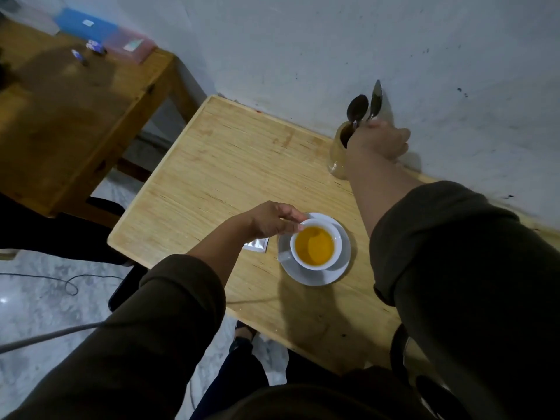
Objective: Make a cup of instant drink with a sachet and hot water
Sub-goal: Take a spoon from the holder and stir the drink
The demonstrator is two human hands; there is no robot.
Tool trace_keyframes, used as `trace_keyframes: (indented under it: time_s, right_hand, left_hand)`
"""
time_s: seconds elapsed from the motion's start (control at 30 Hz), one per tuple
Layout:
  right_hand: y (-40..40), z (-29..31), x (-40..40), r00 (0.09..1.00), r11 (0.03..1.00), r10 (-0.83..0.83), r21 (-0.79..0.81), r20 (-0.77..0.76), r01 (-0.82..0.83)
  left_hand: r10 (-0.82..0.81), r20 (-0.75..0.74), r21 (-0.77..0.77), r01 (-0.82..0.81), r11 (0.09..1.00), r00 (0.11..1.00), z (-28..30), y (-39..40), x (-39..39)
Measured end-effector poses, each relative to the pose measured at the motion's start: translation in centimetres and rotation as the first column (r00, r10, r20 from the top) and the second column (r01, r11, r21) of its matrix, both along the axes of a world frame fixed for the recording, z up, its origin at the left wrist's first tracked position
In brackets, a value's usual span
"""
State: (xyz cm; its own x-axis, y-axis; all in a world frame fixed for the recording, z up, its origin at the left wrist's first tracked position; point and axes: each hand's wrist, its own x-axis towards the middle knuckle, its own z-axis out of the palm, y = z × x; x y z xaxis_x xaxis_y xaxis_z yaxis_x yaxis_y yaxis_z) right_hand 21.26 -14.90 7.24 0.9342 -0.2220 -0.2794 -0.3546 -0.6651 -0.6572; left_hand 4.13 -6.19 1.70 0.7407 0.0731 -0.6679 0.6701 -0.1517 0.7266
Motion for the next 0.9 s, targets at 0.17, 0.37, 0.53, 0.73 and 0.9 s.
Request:
trace_keyframes:
  time_s: [0.17, 0.37, 0.53, 0.73, 0.9]
  right_hand:
    - [0.1, 2.4, -1.0, 0.964, 0.984, -0.08, 0.172, 0.252, 0.037]
    - [-2.6, 4.7, -4.9, 0.921, 0.967, -0.049, 0.249, 0.386, -0.053]
    - [-4.3, 3.9, -10.6, 0.955, 0.977, -0.021, 0.209, 0.297, -0.043]
    - [-5.6, 2.0, -17.1, 0.99, 0.935, -0.118, 0.345, 0.077, 0.084]
    - [-6.1, 0.8, -20.6, 0.989, 0.832, -0.134, 0.535, -0.064, 0.147]
  left_hand:
    - [-0.089, 0.023, 0.112, 0.086, 0.99, 0.996, 0.5, -0.3, -0.2]
    - [-0.111, 0.023, 0.219, 0.104, 0.97, 0.994, 0.5, -0.4, -1.7]
    - [-0.176, 0.019, 0.257, 0.165, 0.952, 0.984, 1.0, -0.3, -3.4]
    - [-0.284, 0.035, 0.415, 0.245, 0.876, 0.958, 1.3, -0.8, -5.2]
    - [-0.311, 0.079, 0.481, 0.237, 0.844, 0.947, 1.3, -1.0, -6.3]
